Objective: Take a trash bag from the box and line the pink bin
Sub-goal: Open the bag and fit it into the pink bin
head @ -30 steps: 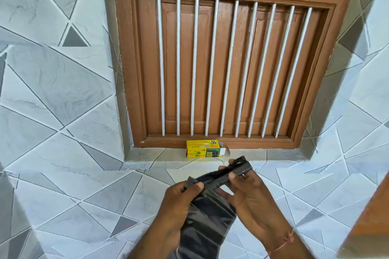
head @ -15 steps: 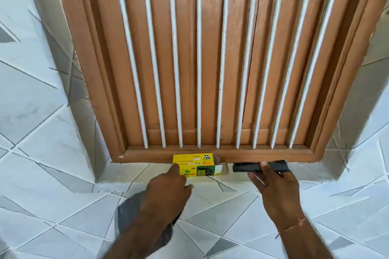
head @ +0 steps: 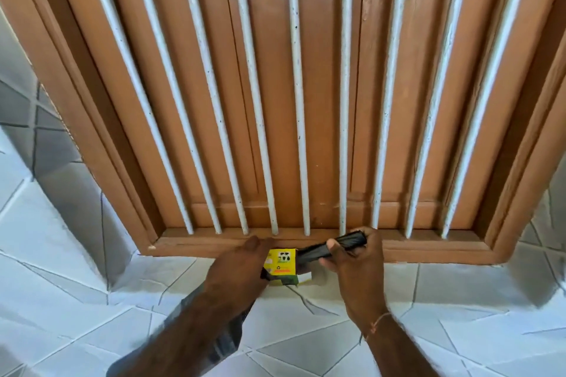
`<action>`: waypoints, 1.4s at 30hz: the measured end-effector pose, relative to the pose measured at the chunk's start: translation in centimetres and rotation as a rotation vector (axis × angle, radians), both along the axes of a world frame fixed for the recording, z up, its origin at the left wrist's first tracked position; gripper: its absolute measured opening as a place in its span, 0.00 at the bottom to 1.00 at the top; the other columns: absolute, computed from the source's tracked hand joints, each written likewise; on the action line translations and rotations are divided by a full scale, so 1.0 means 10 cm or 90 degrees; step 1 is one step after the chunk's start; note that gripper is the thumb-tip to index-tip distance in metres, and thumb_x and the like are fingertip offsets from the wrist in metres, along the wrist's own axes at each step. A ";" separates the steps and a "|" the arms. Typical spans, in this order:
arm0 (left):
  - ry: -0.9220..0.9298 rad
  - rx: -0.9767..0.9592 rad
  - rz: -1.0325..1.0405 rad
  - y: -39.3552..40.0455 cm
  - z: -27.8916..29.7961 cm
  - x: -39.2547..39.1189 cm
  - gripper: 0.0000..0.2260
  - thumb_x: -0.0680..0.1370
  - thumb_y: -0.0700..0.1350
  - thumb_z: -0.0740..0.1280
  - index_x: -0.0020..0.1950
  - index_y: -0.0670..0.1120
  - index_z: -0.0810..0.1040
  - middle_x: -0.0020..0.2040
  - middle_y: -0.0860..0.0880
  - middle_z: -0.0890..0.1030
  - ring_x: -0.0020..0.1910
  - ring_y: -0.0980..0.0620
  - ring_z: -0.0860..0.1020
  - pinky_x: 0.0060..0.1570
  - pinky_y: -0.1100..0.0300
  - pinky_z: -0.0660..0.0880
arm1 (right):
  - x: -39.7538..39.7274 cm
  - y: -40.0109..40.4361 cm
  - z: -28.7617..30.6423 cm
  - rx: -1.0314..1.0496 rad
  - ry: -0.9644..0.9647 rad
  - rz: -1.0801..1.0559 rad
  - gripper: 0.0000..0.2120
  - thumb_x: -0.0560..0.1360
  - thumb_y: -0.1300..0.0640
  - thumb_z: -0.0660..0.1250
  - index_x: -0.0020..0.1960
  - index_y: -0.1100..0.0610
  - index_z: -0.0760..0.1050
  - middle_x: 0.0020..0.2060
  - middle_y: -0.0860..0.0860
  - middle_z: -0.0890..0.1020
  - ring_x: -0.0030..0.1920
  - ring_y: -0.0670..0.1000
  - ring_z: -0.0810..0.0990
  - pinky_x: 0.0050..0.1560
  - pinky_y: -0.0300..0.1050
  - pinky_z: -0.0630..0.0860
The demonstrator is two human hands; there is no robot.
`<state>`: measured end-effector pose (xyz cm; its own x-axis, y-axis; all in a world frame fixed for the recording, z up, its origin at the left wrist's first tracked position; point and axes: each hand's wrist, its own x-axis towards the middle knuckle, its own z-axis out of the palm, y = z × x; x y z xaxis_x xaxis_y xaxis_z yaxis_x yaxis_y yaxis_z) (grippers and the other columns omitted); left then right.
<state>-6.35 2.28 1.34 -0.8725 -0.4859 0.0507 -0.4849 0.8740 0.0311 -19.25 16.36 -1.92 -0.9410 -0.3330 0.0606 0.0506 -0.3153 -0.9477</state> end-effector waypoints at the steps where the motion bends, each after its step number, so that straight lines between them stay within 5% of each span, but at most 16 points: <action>1: 0.037 0.028 0.003 -0.02 -0.03 0.03 0.27 0.74 0.53 0.66 0.72 0.58 0.63 0.68 0.54 0.71 0.58 0.47 0.78 0.52 0.53 0.76 | 0.02 -0.01 -0.02 0.002 0.002 -0.004 0.16 0.72 0.67 0.71 0.53 0.56 0.68 0.45 0.55 0.79 0.44 0.53 0.84 0.37 0.45 0.83; 6: 0.197 0.151 0.012 -0.04 -0.11 0.23 0.27 0.69 0.56 0.70 0.67 0.61 0.67 0.65 0.61 0.71 0.55 0.51 0.79 0.50 0.58 0.76 | 0.24 -0.08 0.01 0.059 0.067 -0.041 0.16 0.71 0.64 0.73 0.50 0.50 0.69 0.43 0.53 0.82 0.44 0.55 0.85 0.41 0.49 0.84; 11: 0.332 0.315 0.009 -0.06 -0.09 0.47 0.27 0.68 0.55 0.75 0.65 0.60 0.70 0.58 0.62 0.74 0.54 0.59 0.75 0.51 0.65 0.72 | 0.57 -0.19 0.20 0.198 0.328 -0.041 0.06 0.76 0.46 0.65 0.52 0.43 0.71 0.44 0.44 0.81 0.46 0.42 0.80 0.46 0.39 0.76; 15: 0.406 0.355 -0.021 -0.16 -0.05 0.73 0.26 0.67 0.53 0.77 0.60 0.64 0.70 0.55 0.64 0.75 0.52 0.65 0.75 0.46 0.74 0.70 | 0.97 -0.30 0.22 0.282 0.487 -0.043 0.16 0.77 0.35 0.48 0.57 0.34 0.71 0.56 0.33 0.76 0.61 0.41 0.73 0.63 0.45 0.71; 19: 0.415 0.376 -0.024 -0.25 0.00 1.03 0.26 0.68 0.52 0.77 0.60 0.65 0.67 0.56 0.64 0.73 0.53 0.62 0.74 0.49 0.72 0.68 | 1.32 -0.28 0.26 0.372 0.487 -0.023 0.27 0.70 0.25 0.44 0.63 0.33 0.68 0.68 0.36 0.69 0.70 0.38 0.62 0.70 0.43 0.62; 23: 0.401 0.392 -0.041 -0.22 0.01 1.24 0.26 0.70 0.54 0.76 0.60 0.64 0.64 0.56 0.64 0.72 0.54 0.60 0.73 0.49 0.72 0.68 | 1.61 -0.18 0.31 0.322 0.453 -0.078 0.08 0.73 0.35 0.61 0.51 0.29 0.72 0.61 0.33 0.71 0.64 0.43 0.72 0.62 0.46 0.73; 28: 0.418 0.382 -0.061 -0.14 0.04 1.37 0.29 0.69 0.54 0.76 0.65 0.60 0.67 0.59 0.62 0.74 0.55 0.59 0.74 0.54 0.68 0.71 | 1.73 -0.03 0.38 0.360 0.481 -0.041 0.16 0.73 0.47 0.69 0.48 0.24 0.72 0.56 0.29 0.72 0.61 0.34 0.70 0.58 0.28 0.65; 32: 0.395 0.371 -0.065 -0.09 0.08 1.41 0.30 0.69 0.55 0.76 0.67 0.60 0.66 0.64 0.61 0.73 0.59 0.58 0.74 0.61 0.62 0.73 | 1.65 0.09 0.46 0.402 0.493 0.087 0.16 0.75 0.55 0.69 0.49 0.32 0.75 0.54 0.36 0.75 0.57 0.42 0.73 0.55 0.26 0.66; 37: 0.400 0.349 -0.070 -0.02 0.17 1.33 0.29 0.69 0.56 0.76 0.66 0.61 0.68 0.62 0.62 0.74 0.56 0.60 0.74 0.55 0.66 0.72 | 1.47 0.16 0.56 0.292 0.521 -0.042 0.20 0.70 0.68 0.71 0.40 0.42 0.75 0.46 0.43 0.77 0.49 0.44 0.77 0.45 0.27 0.71; 42: 0.394 0.334 -0.081 0.10 0.25 1.19 0.29 0.68 0.58 0.76 0.65 0.63 0.68 0.59 0.66 0.73 0.58 0.61 0.74 0.56 0.67 0.72 | 1.36 0.22 0.53 0.265 0.466 -0.147 0.27 0.67 0.66 0.75 0.52 0.39 0.71 0.52 0.42 0.76 0.55 0.38 0.74 0.53 0.39 0.75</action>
<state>5.52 3.27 3.80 -0.8110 -0.4796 0.3349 -0.1438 0.7184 0.6806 -5.64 18.56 3.38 -0.7595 -0.2691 0.5922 -0.6388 0.1367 -0.7572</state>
